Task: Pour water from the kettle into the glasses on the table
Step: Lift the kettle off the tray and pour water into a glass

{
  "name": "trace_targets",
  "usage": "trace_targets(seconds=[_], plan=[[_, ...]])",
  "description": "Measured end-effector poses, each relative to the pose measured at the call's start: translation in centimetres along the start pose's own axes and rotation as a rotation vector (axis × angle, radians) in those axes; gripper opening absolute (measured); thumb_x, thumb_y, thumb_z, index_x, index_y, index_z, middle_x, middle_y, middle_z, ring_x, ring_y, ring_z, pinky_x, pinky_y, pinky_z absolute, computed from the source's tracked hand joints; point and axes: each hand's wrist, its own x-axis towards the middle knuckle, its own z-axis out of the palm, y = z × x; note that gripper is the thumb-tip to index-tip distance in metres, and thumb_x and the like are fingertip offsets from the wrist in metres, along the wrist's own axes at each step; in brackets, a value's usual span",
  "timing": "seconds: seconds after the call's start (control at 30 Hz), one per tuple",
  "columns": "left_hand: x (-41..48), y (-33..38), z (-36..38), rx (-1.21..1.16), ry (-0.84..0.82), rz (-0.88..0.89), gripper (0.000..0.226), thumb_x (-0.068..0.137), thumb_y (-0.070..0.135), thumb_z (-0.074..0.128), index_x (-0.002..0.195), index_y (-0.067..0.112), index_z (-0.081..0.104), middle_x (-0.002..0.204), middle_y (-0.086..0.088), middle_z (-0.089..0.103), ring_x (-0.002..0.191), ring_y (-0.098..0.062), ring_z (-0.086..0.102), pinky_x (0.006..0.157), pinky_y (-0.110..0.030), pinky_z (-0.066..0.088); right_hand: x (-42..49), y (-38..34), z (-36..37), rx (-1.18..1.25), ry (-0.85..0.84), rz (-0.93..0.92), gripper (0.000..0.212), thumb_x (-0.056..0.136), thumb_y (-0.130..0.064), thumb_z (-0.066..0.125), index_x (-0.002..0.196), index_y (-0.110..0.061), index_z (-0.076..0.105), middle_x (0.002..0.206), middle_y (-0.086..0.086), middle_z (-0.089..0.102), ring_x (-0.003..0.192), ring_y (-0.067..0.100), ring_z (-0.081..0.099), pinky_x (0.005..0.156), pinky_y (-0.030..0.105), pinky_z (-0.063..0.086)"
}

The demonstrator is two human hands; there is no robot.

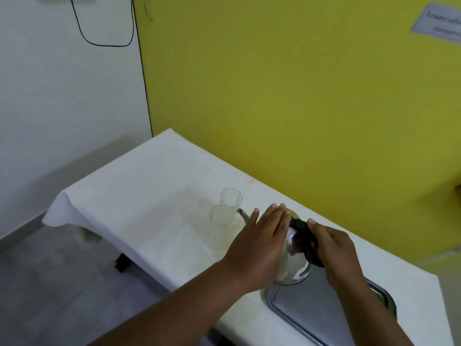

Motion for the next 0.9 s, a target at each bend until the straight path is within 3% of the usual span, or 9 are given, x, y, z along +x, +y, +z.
trace_targets(seconds=[0.13,0.43,0.73,0.9], plan=[[0.2,0.2,0.0,-0.018,0.028,0.008,0.076,0.078,0.006,0.055,0.146,-0.003,0.021,0.154,-0.021,0.025,0.143,-0.035,0.018,0.112,-0.054,0.023,-0.1,-0.5,-0.6,-0.042,-0.060,0.002,0.059,0.089,-0.048,0.049,0.063,-0.001,0.076,0.058,0.017,0.071,0.048,0.020,0.042,0.058,0.029,0.034],[0.3,0.4,0.0,-0.026,0.050,0.022,0.079,0.076,0.005,0.058,0.146,-0.002,0.023,0.154,-0.020,0.026,0.143,-0.033,0.021,0.112,-0.055,0.025,0.3,-1.0,-1.8,-0.124,-0.036,-0.017,0.070,0.077,-0.061,0.049,0.065,0.004,0.071,0.062,0.026,0.067,0.050,0.020,0.043,0.060,0.031,0.035],[0.4,0.9,-0.4,-0.061,0.070,0.024,0.084,0.072,0.003,0.060,0.146,-0.001,0.022,0.155,-0.019,0.025,0.143,-0.032,0.019,0.113,-0.054,0.023,0.0,-2.0,-2.5,-0.205,-0.046,-0.062,0.063,0.089,-0.051,0.050,0.064,0.001,0.074,0.059,0.019,0.070,0.049,0.018,0.047,0.060,0.032,0.039],[0.4,1.2,-0.5,-0.076,0.087,0.020,0.083,0.072,0.002,0.059,0.146,-0.002,0.021,0.154,-0.020,0.026,0.143,-0.032,0.020,0.112,-0.055,0.025,-0.1,-2.6,-2.9,-0.218,-0.054,-0.083,0.064,0.090,-0.050,0.051,0.063,0.004,0.072,0.061,0.026,0.068,0.048,0.018,0.045,0.059,0.031,0.038]])
